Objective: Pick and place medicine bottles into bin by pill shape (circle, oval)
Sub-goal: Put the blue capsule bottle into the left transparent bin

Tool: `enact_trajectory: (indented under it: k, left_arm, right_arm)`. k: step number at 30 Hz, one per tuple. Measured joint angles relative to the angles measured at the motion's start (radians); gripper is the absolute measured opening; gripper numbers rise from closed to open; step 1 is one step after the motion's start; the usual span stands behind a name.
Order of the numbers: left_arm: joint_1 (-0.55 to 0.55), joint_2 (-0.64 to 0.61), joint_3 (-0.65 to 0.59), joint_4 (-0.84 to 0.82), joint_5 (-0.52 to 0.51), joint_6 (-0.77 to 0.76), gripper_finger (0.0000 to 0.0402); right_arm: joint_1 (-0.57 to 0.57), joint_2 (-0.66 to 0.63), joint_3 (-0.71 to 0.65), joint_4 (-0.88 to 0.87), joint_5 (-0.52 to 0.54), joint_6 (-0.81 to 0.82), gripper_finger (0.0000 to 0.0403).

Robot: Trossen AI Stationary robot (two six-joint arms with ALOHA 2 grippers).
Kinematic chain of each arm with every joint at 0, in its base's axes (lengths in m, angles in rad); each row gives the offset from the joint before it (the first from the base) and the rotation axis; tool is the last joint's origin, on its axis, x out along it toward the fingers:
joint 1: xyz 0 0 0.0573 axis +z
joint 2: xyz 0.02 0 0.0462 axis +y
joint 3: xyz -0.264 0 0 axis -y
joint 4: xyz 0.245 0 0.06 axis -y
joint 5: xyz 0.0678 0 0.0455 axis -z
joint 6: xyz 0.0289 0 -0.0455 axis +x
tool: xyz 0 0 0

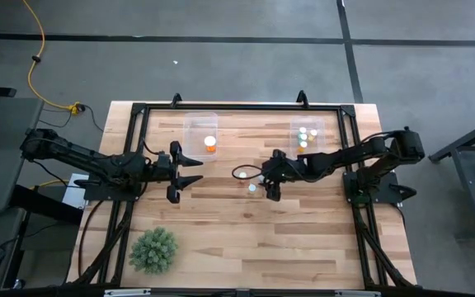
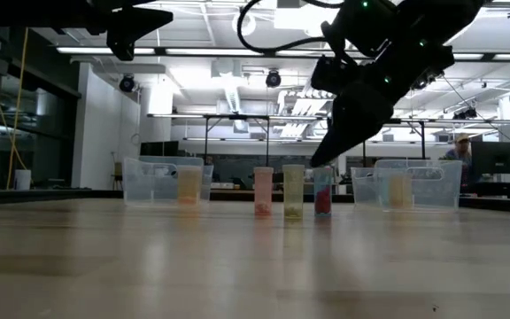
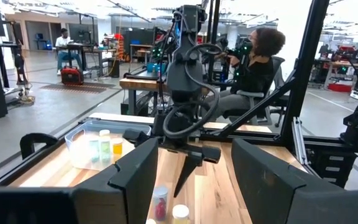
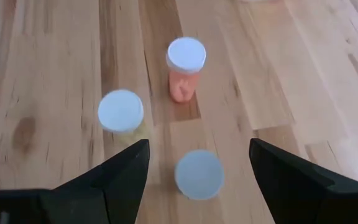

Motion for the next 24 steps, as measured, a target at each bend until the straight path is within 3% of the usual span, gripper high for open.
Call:
enact_trajectory:
  k: [9,24]
  left_arm:
    - [0.000,0.000,0.000,0.000,0.000,-0.001,0.0196]
    - [0.000,0.000,0.000,0.000,0.000,-0.002,0.0196]
  right_arm:
    - [0.000,0.000,0.000,-0.061,0.046,0.054,0.0243]
    - [0.000,0.017,0.000,-0.064,-0.006,0.082,0.0240]
